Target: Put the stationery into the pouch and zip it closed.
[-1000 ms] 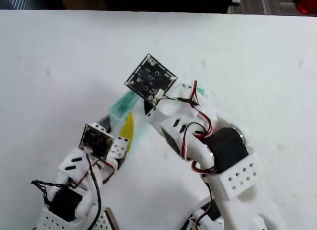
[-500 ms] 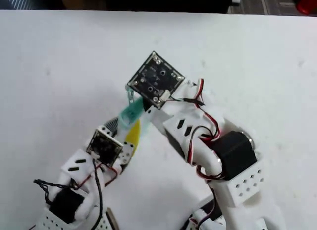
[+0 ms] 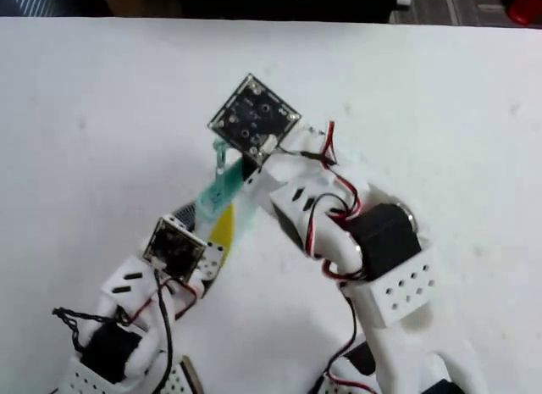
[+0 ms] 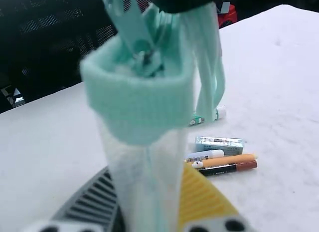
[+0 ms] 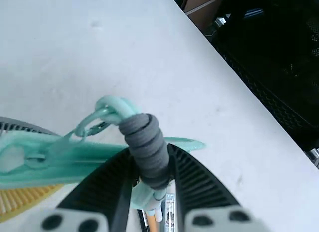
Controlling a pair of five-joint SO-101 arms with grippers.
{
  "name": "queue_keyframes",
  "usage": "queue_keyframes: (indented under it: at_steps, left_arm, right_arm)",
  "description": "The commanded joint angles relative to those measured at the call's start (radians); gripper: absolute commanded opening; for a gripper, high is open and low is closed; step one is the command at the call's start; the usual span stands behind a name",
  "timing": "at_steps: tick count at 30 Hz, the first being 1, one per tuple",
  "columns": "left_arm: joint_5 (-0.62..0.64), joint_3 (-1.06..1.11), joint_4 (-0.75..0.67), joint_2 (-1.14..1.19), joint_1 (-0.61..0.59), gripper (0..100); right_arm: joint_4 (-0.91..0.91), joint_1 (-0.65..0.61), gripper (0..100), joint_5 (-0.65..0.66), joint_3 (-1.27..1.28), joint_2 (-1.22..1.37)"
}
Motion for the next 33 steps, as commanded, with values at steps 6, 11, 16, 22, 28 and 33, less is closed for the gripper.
queue_keyframes:
  at_steps: [6, 11, 16, 22, 28, 33]
  left_arm:
    - [-0.014, -0.046, 0.052, -0.002, -0.004, 2]
    - [-0.014, -0.046, 0.052, -0.002, -0.004, 2]
    - [-0.014, -0.046, 0.052, -0.002, -0.004, 2]
    - [-0.014, -0.046, 0.052, -0.002, -0.004, 2]
    - [-0.014, -0.048, 0.054, -0.002, -0.005, 2]
    - [-0.014, -0.048, 0.054, -0.002, -0.005, 2]
  right_arm:
    - [-0.018, 0.197, 1.7, -0.003, -0.15, 0.101]
    - [-0.018, 0.234, 1.7, -0.003, -0.153, 0.137]
    - [-0.047, 0.255, 1.7, -0.003, -0.149, 0.151]
    - [-0.099, 0.312, 1.7, -0.003, -0.147, 0.151]
    - [-0.11, 0.34, 1.7, -0.003, -0.147, 0.153]
    - [-0.13, 0.383, 1.7, -0.003, -0.152, 0.2]
